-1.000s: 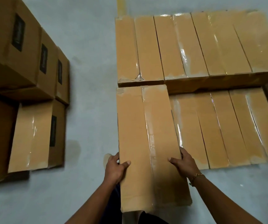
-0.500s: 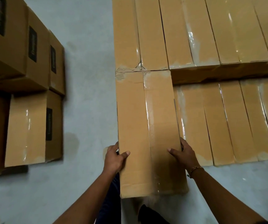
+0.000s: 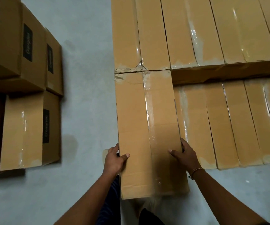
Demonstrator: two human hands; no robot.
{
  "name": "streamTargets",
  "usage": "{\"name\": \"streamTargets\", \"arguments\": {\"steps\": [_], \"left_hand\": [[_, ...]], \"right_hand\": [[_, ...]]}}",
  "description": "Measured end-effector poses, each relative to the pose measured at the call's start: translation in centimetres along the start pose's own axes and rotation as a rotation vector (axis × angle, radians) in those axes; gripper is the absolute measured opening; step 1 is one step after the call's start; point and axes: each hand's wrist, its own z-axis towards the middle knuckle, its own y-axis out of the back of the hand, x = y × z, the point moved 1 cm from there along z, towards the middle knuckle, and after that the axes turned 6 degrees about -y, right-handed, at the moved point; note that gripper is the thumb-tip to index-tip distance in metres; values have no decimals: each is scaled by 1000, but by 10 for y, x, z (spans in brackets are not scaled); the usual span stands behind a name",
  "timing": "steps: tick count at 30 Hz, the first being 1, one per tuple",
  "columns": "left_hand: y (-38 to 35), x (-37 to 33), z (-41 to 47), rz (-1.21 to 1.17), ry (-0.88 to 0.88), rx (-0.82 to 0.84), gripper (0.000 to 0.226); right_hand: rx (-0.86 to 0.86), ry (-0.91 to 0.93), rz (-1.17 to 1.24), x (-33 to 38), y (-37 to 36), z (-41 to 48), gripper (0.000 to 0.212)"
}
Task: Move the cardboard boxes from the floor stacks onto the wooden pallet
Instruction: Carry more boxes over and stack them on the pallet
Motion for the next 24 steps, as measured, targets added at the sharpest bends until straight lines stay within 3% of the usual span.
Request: {"name": "streamTargets", "arguments": {"steps": [14, 17, 19, 24], "left_hand": [[0, -11, 27, -112, -43, -20, 68], [2, -17, 45, -136, -2, -11, 84], [3, -18, 53, -155, 15, 3, 82], [1, -17, 63, -194, -10, 28, 74]], "right_hand": [[-65, -61, 129, 28, -5, 28, 66], [-49, -88, 149, 43, -7, 44, 66], [-34, -97, 180, 50, -10, 52, 63], [-60, -130, 190, 51, -17, 63, 77]]}}
